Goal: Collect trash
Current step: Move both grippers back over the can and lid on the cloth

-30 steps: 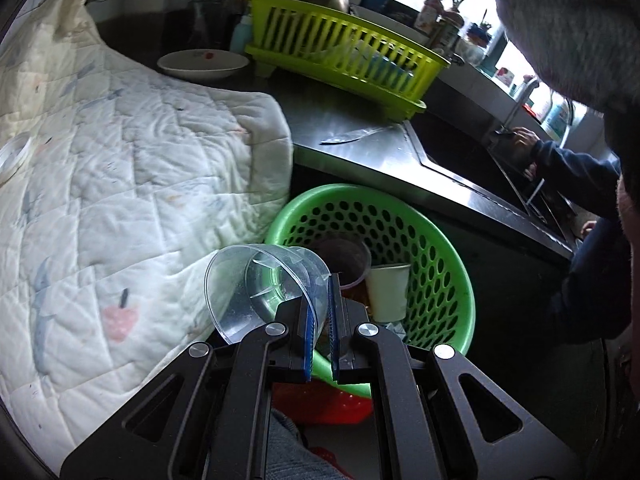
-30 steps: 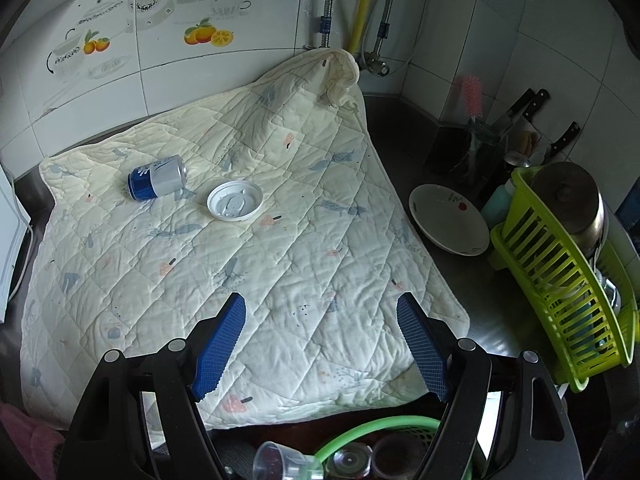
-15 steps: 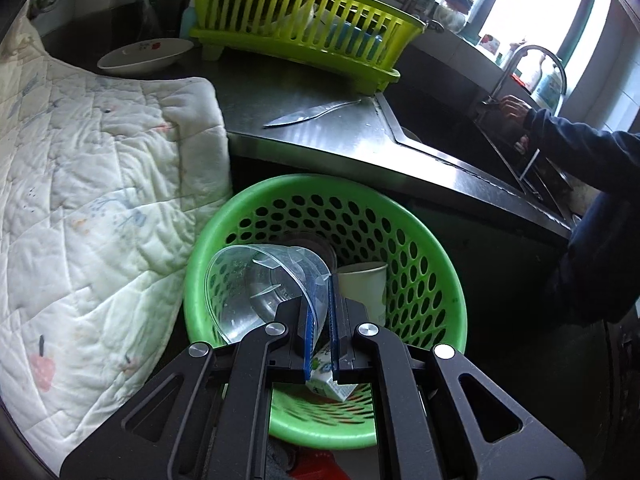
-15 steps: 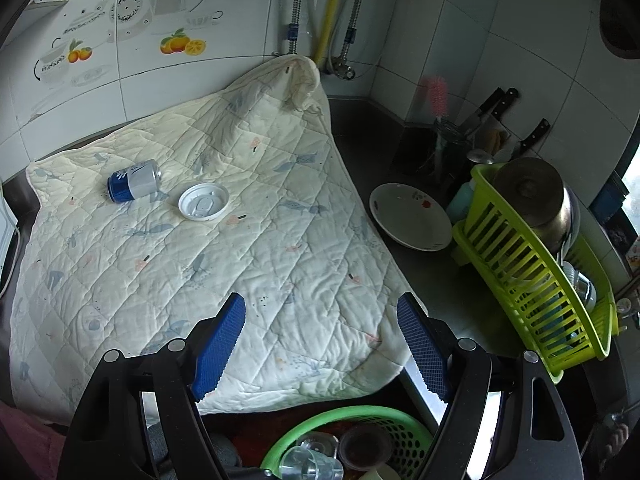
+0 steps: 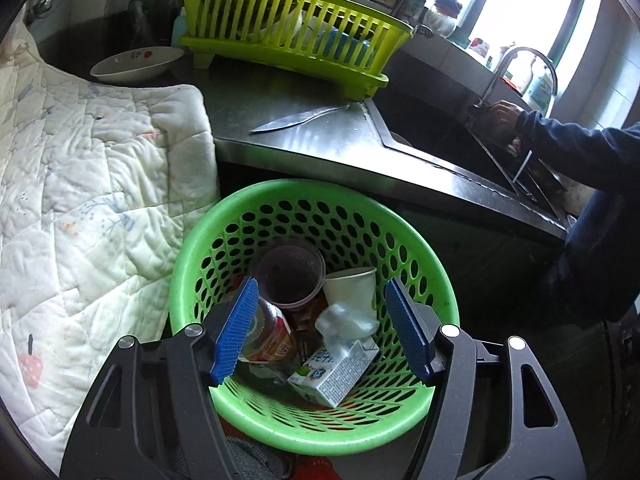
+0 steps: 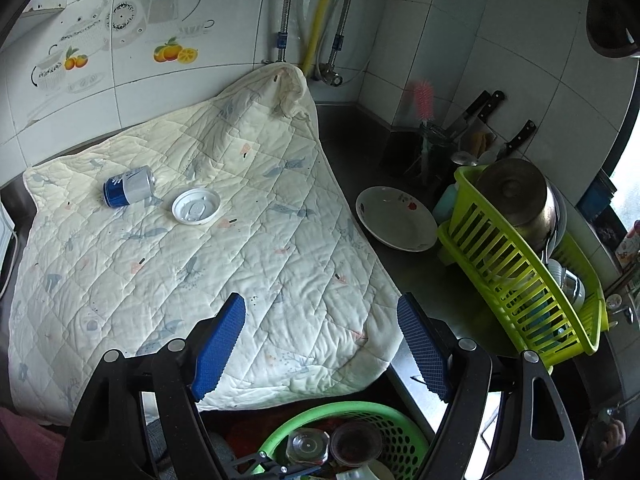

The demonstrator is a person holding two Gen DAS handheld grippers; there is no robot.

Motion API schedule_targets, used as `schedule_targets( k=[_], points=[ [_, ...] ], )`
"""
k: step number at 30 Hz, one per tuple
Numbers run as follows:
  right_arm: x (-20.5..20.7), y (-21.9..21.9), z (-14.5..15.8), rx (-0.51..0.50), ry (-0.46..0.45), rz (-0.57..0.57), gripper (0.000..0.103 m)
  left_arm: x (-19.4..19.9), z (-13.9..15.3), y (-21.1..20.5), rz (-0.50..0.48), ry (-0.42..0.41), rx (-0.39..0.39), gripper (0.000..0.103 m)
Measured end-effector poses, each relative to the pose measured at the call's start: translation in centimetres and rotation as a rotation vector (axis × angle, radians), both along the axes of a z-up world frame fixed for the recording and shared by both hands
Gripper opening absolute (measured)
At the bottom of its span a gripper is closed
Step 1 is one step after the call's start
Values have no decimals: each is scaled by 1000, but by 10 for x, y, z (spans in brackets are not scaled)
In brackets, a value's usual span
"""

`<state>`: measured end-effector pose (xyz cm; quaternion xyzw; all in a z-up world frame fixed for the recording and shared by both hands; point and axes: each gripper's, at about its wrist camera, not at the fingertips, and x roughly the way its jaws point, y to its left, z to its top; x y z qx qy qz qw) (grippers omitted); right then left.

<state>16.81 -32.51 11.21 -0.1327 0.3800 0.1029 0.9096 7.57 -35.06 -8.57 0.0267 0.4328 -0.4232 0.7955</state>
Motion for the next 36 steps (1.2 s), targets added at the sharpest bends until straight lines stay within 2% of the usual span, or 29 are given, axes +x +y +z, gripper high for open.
schedule_targets(
  k=[8,14,26,29,36],
  points=[
    [1,14,3,-1,-2,24,76,-2,14,41,61,-40,15,66],
    [16,33,-7,9,17,46,79,-3,33,98,134,-70,15,66],
    [80,98,-69,93,147,113,85,30,66,243,382,-144,21,66],
    [91,110,-79,102,163,116,87,46,68,285,471,-147,25,66],
    [140,166,-125,129,239,167,89,89,54,371,659,-114,32,66]
  ],
)
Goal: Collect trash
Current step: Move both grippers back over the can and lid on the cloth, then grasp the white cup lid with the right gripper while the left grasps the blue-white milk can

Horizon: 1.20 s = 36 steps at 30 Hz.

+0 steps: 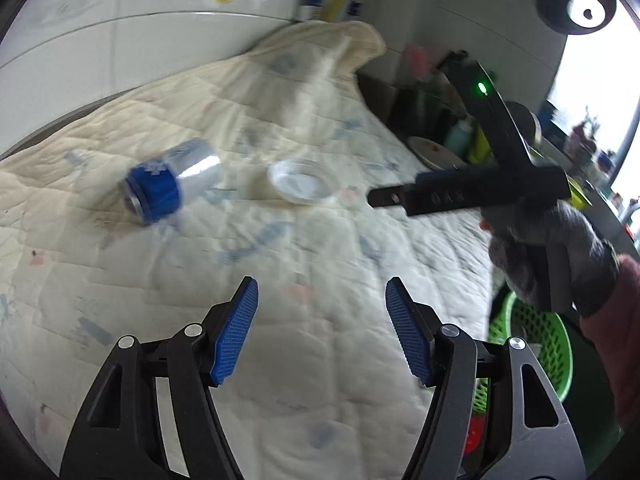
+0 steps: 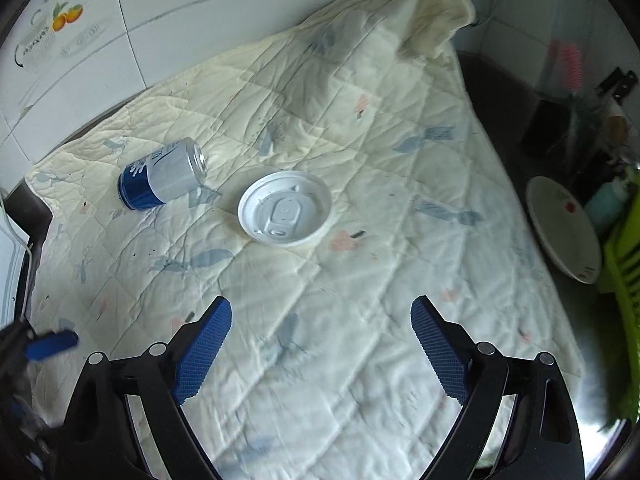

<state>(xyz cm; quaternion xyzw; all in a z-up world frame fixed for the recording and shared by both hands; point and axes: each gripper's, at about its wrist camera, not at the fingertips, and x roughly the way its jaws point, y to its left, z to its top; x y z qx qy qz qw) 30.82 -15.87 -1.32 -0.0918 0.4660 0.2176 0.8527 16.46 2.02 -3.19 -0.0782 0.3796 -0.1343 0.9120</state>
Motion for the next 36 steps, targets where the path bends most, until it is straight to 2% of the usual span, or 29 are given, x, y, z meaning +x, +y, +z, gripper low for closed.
schedule_targets(
  k=[7,13,21,27,30,33,36],
  points=[
    [44,48,-41,-41,36,43,91,48,-10,59,143,16,14,67],
    [78,63,-60,-64,66,31,91,83,-12,79,182,11,55,75],
    [101,73,-74,-51,106,48,93,129,-16,79,120,31,164,81],
    [103,80,-78,-69,88,70,94,155,-21,68,55,40,280,84],
    [108,84,-84,-64,89,64,94,162,-22,64,21,50,305,84],
    [110,89,-85,-85,76,67,94,165,-21,56,-22,28,373,84],
    [109,95,-83,-96,51,76,89,172,-25,51,-53,35,425,84]
  ],
)
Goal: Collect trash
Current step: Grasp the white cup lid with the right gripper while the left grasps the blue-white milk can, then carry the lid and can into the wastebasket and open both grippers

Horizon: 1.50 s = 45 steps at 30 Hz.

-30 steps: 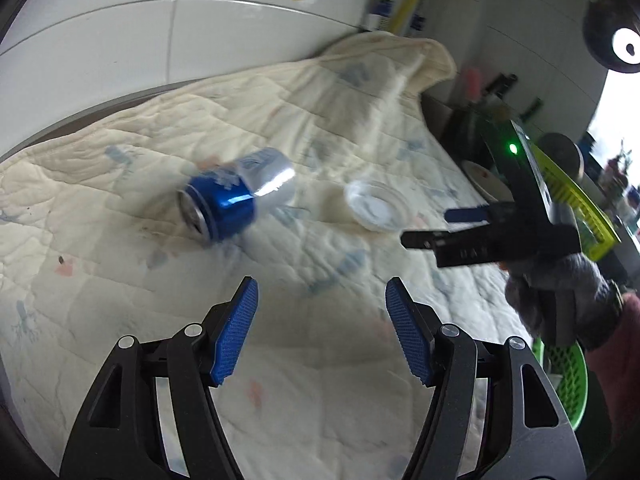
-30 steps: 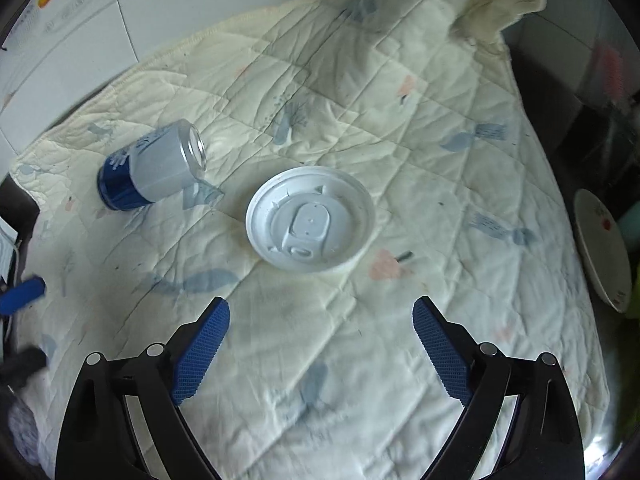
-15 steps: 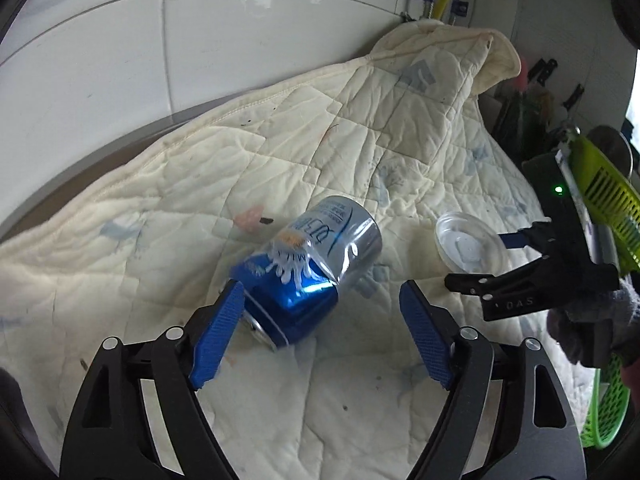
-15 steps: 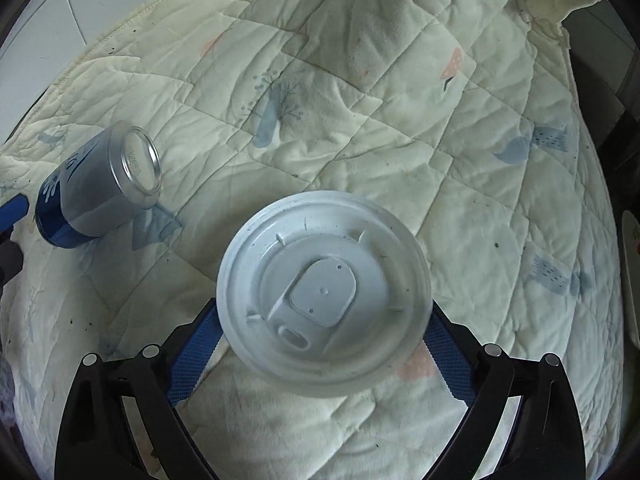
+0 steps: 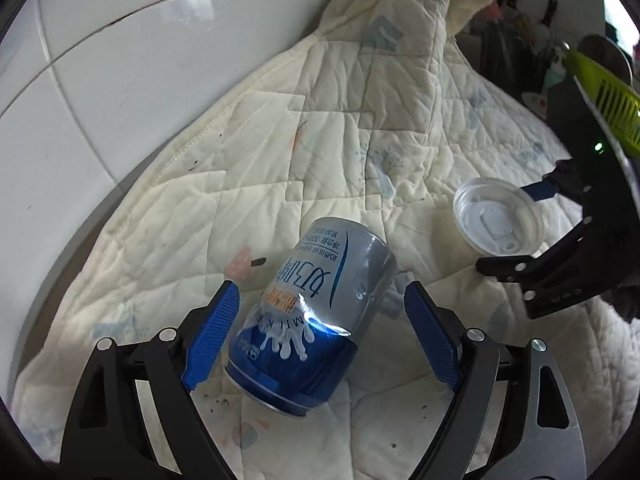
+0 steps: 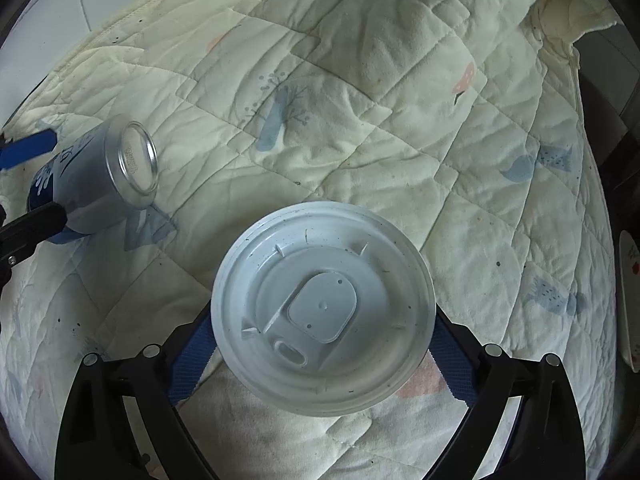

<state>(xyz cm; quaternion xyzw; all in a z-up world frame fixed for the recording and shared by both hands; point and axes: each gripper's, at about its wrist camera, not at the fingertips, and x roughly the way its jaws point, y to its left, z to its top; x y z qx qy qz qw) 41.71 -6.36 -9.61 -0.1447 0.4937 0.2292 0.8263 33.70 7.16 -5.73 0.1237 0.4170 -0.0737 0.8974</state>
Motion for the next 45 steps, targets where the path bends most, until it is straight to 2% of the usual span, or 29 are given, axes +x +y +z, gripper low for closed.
schedule_targets(
  k=[3,8,19,24,36,40,45],
  points=[
    [-4,-3,1,13,11,-5,89,9,-8,-2,-13,22,39,84],
    [-15,-15,6,23,12,6,89,15,-22,-2,-29,63,52,83],
    [-37,-40,17,24,7,21,89,15,-27,-4,6,53,82,79],
    [-58,-48,22,29,6,16,89,8,-20,-3,44,49,51,78],
    [-138,-75,52,57,-22,6,89,-73,19,-26,33,8,-89,77],
    [-166,-98,65,70,-37,-16,89,-102,30,-37,22,1,-145,77],
    [-201,-132,74,72,-63,-57,89,-129,38,-56,1,-10,-176,76]
  ],
)
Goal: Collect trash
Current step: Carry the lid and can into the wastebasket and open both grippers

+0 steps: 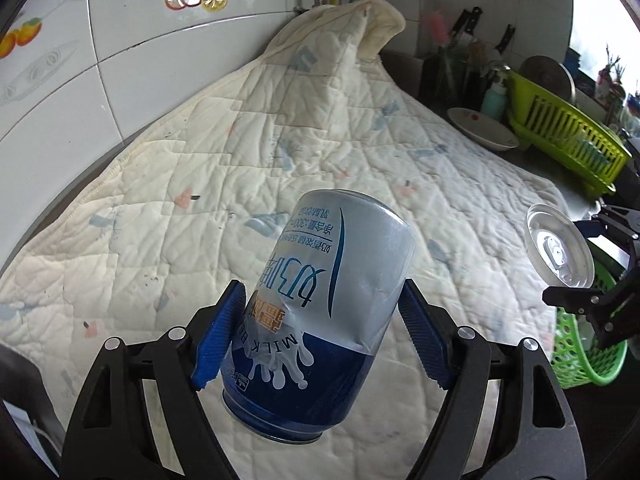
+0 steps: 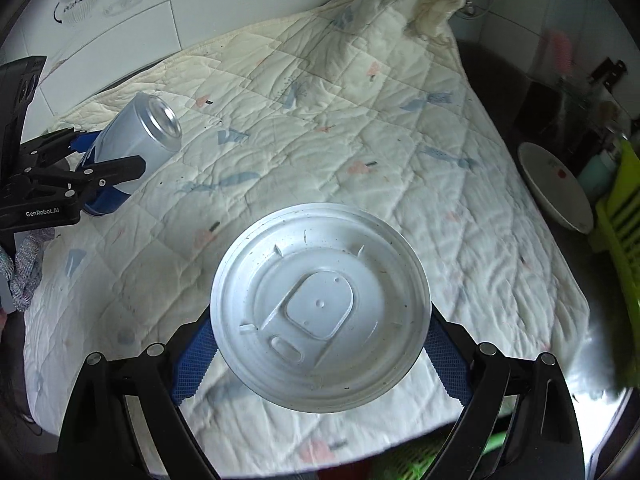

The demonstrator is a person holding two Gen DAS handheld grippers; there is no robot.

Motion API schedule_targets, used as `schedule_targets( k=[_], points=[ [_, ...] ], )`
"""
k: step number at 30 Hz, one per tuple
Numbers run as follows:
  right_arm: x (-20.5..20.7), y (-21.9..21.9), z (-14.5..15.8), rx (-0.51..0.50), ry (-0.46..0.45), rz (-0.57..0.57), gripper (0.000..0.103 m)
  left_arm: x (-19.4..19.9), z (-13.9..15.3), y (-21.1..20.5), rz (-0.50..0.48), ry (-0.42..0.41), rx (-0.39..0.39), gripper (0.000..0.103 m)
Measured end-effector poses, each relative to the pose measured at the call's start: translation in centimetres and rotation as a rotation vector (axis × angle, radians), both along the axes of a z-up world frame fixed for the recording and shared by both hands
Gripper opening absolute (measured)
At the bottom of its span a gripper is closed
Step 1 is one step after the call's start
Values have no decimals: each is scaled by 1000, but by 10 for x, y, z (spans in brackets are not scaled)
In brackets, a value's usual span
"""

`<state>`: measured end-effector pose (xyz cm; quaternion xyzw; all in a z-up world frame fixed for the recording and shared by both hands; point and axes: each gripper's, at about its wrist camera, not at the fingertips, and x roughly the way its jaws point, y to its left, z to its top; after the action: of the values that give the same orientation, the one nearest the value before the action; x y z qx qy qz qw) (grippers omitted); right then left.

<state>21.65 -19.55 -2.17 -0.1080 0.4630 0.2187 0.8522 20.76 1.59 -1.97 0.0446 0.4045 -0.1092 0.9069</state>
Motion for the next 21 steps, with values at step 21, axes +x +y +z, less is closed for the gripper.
schedule_targets(
  k=[21],
  points=[
    [-126,-202,-26,-40,37,-359,89,-82,33,-165,-331,-24,-149,76]
  ],
)
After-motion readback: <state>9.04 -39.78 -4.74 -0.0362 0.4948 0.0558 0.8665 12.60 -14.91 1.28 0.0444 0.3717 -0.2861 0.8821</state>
